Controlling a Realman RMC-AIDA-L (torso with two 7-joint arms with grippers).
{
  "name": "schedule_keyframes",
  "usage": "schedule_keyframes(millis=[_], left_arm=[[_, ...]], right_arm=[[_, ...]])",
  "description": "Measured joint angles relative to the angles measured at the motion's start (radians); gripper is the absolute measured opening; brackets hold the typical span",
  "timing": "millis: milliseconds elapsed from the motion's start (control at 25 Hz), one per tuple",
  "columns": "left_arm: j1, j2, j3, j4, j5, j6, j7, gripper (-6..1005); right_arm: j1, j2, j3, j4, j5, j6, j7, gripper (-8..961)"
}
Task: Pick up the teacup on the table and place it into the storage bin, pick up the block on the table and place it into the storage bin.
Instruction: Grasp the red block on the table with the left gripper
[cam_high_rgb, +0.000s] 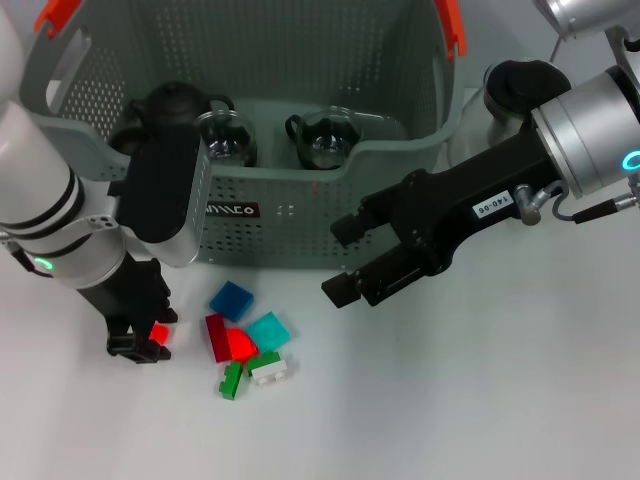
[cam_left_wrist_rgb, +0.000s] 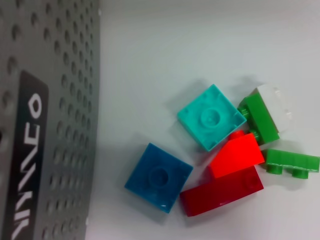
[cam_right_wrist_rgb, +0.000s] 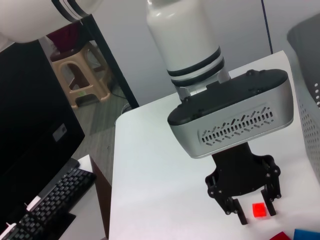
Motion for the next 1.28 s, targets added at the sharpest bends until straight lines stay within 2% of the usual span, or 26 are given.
schedule_keyframes(millis=[40,800,1120,1280], left_arm=[[0.0,0.0,0.0,0.003,0.0,-0.001,0.0,423],[-0.01,0.013,-0.01,0.034,0.0,-0.026,0.001,385],[-0.014,0.017,-0.011,0.036,0.0,-0.022,-0.001,297],[-0.032,0.025,-0.012,0.069,-0.001,-0.016,-0.004,264]], right_arm=[[0.0,0.0,0.0,0.0,0.0,0.0,0.0,916],[-0.001,0.0,0.0,-0.004,0.012,0.002,-0.004,915],[-0.003,0.0,0.007,-0.007,0.013,0.003,-0.005,915],[-0.003,0.0,0.023,-0.008,0.014,0.001,-0.014,915]])
